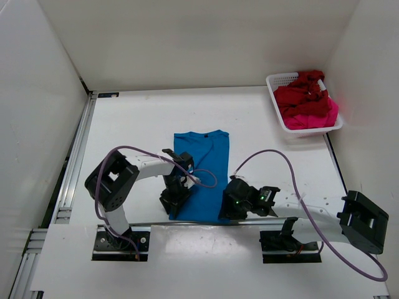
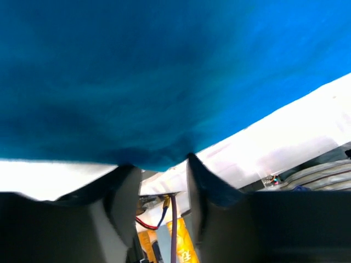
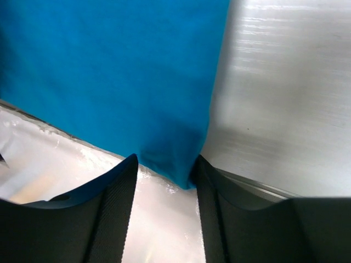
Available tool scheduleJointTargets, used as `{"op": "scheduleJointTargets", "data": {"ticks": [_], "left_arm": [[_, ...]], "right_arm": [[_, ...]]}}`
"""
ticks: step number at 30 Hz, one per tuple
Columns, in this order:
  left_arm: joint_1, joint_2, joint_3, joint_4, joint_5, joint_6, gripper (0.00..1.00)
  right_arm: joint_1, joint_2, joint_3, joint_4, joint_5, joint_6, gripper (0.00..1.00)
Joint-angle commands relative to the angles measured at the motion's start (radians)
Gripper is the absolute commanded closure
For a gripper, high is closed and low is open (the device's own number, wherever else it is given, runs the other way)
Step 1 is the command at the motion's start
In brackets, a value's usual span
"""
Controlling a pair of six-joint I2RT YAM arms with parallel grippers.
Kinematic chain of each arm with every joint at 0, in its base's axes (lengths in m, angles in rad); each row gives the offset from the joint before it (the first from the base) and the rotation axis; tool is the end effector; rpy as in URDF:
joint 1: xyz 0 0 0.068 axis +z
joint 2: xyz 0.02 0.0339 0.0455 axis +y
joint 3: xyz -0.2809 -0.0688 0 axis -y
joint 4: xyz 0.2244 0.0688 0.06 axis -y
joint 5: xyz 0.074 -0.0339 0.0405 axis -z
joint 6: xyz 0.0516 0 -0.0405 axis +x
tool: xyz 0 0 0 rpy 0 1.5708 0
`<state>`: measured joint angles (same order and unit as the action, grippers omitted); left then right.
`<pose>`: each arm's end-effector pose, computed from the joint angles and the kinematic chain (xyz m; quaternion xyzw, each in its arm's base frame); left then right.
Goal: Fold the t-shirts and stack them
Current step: Grab one side of the 2/3 rectangular tshirt with both arms, then fold the long partially folded tshirt into a neat square
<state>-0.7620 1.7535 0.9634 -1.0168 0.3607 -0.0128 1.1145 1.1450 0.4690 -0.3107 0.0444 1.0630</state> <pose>0.1632 -0.1809 0.1536 -0.3378 -0.9169 0.1212 0.1746 0.0839 0.1658 0.1710 -0.0183 0.9573 0.2452 0.1523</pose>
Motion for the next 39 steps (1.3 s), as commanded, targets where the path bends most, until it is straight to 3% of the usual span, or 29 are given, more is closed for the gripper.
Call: {"op": "scheduleJointTargets", "data": {"ticks": [1,4,7,10,11,14,20,25,31,39], "left_arm": [[-0.008,0.026,0.023,0.08,0.05,0.013,0.53],[-0.03,0.038,0.023,0.06,0.05,0.013,0.67],[-0.03,0.038,0.002,0.06,0.05,0.013,0.88],[-0.03,0.038,0.001,0.06,0.041,0.013,0.9],[-0.03,0.038,0.001,0.06,0.041,0.013,0.9],[-0.03,0.018,0.021,0.043,0.041,0.013,0.9],[0.047,-0.064,0.15,-0.1,-0.078,0.013,0.9],[0.131,-0.074,0.332,-0.23,-0.149,0.013,0.9],[0.257,0.035,0.589,-0.31,-0.16,0.013,0.9],[0.354,0.294,1.033,-0.319,-0.16,0.013,0.9]], "right_arm": [[0.001,0.001,-0.029,-0.07,0.005,0.002,0.53],[0.001,0.001,-0.02,-0.07,0.005,0.002,0.6],[0.001,0.001,-0.02,-0.07,-0.014,0.002,0.61],[0.001,0.001,-0.03,-0.07,-0.014,0.002,0.75],[0.001,0.001,-0.03,-0.07,-0.014,0.002,0.85],[0.001,-0.008,-0.009,-0.088,-0.014,-0.009,1.0],[-0.087,-0.05,0.181,-0.218,-0.001,-0.093,1.0],[-0.252,-0.021,0.347,-0.318,-0.032,-0.228,1.0],[-0.435,0.172,0.634,-0.422,-0.093,-0.444,1.0],[-0.594,0.458,0.919,-0.432,-0.147,-0.572,1.0]]}}
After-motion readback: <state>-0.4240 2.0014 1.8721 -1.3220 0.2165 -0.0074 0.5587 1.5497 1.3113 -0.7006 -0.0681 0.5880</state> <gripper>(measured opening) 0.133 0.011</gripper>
